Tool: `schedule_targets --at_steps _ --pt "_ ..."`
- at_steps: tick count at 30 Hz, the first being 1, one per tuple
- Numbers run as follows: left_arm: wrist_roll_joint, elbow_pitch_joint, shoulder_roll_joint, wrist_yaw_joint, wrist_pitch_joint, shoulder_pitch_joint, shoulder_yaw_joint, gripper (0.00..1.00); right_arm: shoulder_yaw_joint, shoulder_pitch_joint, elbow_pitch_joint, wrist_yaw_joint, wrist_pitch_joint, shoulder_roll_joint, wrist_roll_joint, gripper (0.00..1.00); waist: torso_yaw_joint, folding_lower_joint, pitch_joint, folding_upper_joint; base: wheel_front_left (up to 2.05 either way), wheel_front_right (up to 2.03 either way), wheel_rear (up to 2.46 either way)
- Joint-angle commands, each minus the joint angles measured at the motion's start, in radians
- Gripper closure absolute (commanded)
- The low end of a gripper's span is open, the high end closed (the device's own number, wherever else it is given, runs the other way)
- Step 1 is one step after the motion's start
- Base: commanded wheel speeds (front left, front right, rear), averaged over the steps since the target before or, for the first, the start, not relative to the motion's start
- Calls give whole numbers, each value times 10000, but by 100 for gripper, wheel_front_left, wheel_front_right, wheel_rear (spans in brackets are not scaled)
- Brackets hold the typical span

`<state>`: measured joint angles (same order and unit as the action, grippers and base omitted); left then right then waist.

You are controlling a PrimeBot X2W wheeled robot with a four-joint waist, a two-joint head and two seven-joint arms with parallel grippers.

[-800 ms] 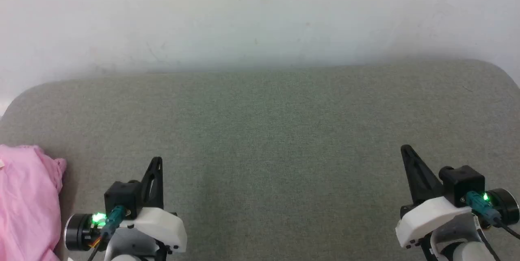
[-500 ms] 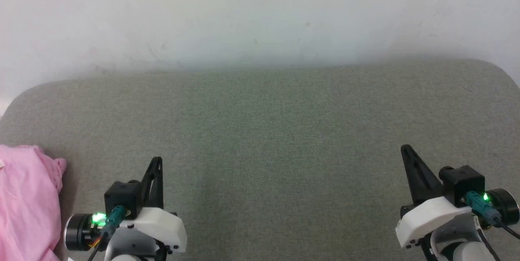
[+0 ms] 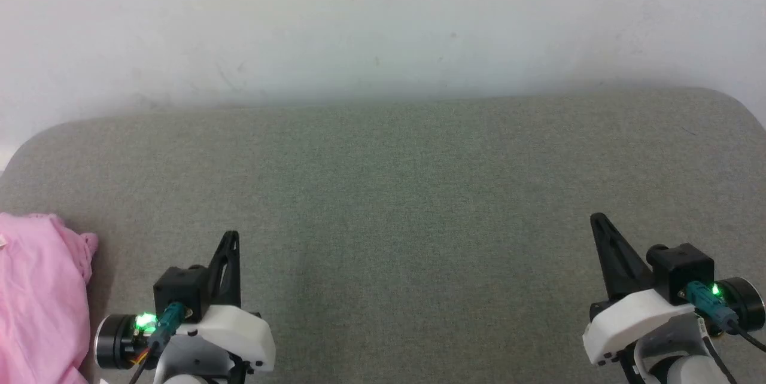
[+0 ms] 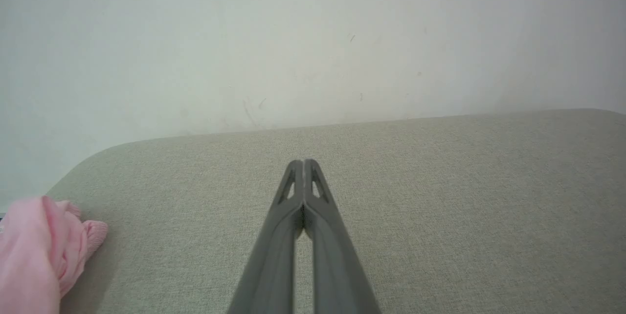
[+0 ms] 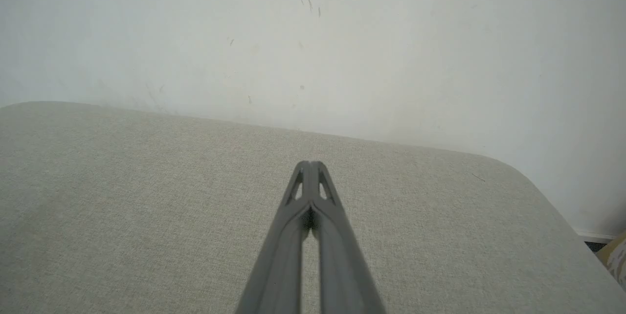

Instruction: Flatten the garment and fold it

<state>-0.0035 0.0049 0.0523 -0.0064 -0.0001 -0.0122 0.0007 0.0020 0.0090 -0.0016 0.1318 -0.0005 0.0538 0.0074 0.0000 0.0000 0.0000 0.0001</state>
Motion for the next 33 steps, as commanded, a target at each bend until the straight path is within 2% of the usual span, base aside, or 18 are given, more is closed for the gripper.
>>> schedule_targets --at_steps 1,2,19,33 --pt "35 -49 -20 64 1 122 -7 100 -20 -90 16 -11 5 -36 -74 100 0 0 0 -1 0 0 0" --pt "-2 0 0 0 -1 0 -1 0 -1 0 0 0 -1 0 2 0 0 0 0 -1 0 0 0" --pt "-423 180 -2 -66 -306 109 -170 0 -24 9 213 -1 -301 1 237 0 42 0 10 -1 0 0 0" --pt "-810 259 -5 -89 -599 216 -177 0 -23 -8 383 -3 -595 -4 441 0 419 0 47 -1 0 0 0"
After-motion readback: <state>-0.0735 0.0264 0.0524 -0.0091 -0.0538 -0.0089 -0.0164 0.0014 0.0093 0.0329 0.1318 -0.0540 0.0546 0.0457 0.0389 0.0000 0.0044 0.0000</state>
